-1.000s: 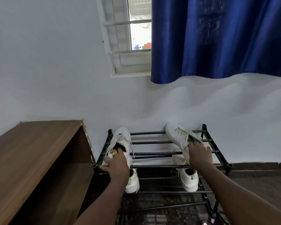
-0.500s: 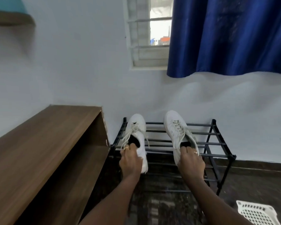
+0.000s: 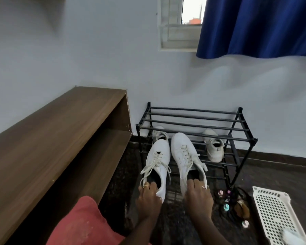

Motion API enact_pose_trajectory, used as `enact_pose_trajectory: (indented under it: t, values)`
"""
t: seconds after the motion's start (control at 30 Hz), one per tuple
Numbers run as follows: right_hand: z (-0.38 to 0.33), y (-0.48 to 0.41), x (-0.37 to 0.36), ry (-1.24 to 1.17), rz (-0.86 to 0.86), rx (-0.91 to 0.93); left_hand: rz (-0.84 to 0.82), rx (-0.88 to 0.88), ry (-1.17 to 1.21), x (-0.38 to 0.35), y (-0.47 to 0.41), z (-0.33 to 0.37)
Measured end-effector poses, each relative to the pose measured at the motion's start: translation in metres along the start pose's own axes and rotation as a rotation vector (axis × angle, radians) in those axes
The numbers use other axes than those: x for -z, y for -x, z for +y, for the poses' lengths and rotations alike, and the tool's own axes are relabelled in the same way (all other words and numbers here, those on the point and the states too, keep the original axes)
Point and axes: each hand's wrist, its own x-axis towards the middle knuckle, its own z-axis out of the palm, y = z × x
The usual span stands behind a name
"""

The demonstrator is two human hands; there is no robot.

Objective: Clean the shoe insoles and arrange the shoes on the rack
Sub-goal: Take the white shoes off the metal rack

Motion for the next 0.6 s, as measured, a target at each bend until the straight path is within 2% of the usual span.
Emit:
enact_pose_trajectory:
  t: [0.27, 0.43, 0.57, 0.6]
  values:
    - [-0.004, 0.04, -0.08, -0.015, -0.14, 0.034, -0.164, 0.097, -0.058, -0.074, 0.003, -0.048]
    - [-0.009, 0.04, -0.141, -0.02, -0.335, -0.01, -0.27, 0.188, -0.207, -0.117, -0.016, -0.082]
    - [-0.012, 0.036, -0.197, -0.065, -0.559, -0.036, -0.304, 0.234, -0.209, -0.157, -0.034, -0.112]
    - [-0.013, 0.036, -0.211, -0.063, -0.556, -0.022, -0.3, 0.247, -0.204, -0.162, -0.04, -0.115]
